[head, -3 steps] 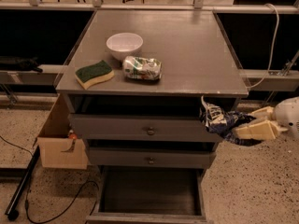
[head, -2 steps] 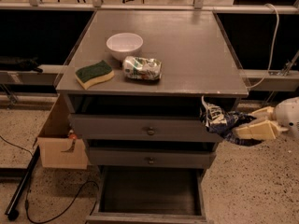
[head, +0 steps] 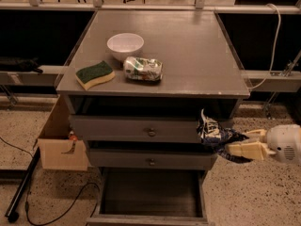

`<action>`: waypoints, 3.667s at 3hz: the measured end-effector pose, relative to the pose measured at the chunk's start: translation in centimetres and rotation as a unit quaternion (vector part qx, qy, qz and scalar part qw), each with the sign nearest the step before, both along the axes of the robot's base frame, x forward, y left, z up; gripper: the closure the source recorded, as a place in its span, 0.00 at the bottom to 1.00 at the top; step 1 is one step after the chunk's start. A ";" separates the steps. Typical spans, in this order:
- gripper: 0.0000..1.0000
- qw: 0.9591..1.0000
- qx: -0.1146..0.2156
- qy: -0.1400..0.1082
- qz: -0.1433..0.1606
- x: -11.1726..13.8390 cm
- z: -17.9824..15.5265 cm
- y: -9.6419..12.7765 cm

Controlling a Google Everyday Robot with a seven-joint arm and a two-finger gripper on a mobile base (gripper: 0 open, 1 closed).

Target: Place blue chip bag into bottom drawer

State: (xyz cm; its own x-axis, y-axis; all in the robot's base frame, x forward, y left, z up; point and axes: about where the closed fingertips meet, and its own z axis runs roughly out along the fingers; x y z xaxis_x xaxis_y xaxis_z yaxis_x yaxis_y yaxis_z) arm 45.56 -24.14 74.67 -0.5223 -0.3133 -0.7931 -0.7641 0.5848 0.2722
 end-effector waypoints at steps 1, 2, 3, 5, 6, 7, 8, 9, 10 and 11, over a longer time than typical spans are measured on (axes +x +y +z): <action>1.00 1.000 0.000 0.000 0.000 0.0 0.0 0.0; 1.00 1.000 0.029 -0.002 -0.002 -1.3 -1.1 0.8; 1.00 0.997 0.072 0.009 -0.007 -4.4 -4.0 2.8; 1.00 0.995 0.093 0.029 -0.010 -6.5 -7.0 4.3; 1.00 0.994 0.097 0.048 -0.024 -6.7 -9.9 5.1; 1.00 0.994 0.091 0.047 -0.040 -6.5 -12.8 5.3; 1.00 0.995 0.071 0.034 -0.055 -6.4 -15.4 4.8; 1.00 0.996 0.052 0.030 -0.060 -6.5 -17.0 4.7; 1.00 0.997 0.050 0.030 -0.057 -6.6 -17.1 5.0; 1.00 0.997 0.021 0.058 -0.053 -5.6 -20.0 6.4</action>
Offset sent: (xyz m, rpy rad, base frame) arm -0.0329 0.0152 -0.0253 0.1394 -0.0128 -0.0198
